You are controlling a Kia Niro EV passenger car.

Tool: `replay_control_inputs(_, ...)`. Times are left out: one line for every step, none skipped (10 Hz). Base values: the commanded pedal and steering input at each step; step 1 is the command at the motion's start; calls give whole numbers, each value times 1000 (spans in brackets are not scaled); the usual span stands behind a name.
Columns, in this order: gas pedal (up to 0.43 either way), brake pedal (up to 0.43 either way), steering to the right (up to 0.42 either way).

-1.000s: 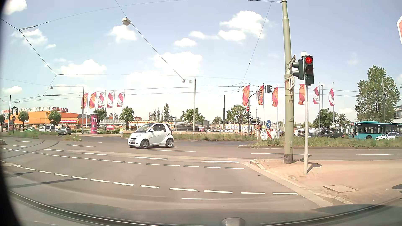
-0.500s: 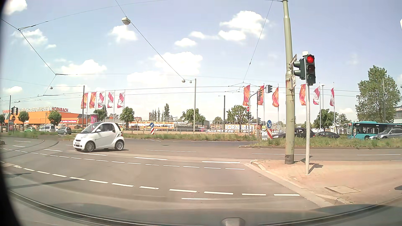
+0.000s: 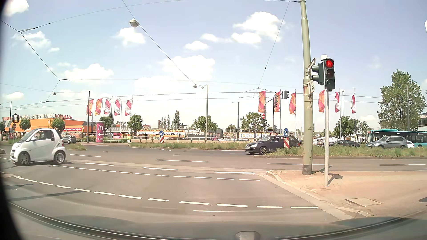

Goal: Follow the waypoints while adhering to traffic rules and regulations

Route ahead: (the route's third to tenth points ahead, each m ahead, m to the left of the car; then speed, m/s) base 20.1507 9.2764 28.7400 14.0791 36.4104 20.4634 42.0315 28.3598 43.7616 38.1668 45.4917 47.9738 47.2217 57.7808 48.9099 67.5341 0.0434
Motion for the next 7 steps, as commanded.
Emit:
replay_control_inputs(0,220,-49)
replay_control_inputs(0,220,-49)
replay_control_inputs(0,226,-49)
replay_control_inputs(0,232,-48)
replay_control_inputs(0,232,-48)
replay_control_inputs(0,232,-48)
replay_control_inputs(0,232,-48)
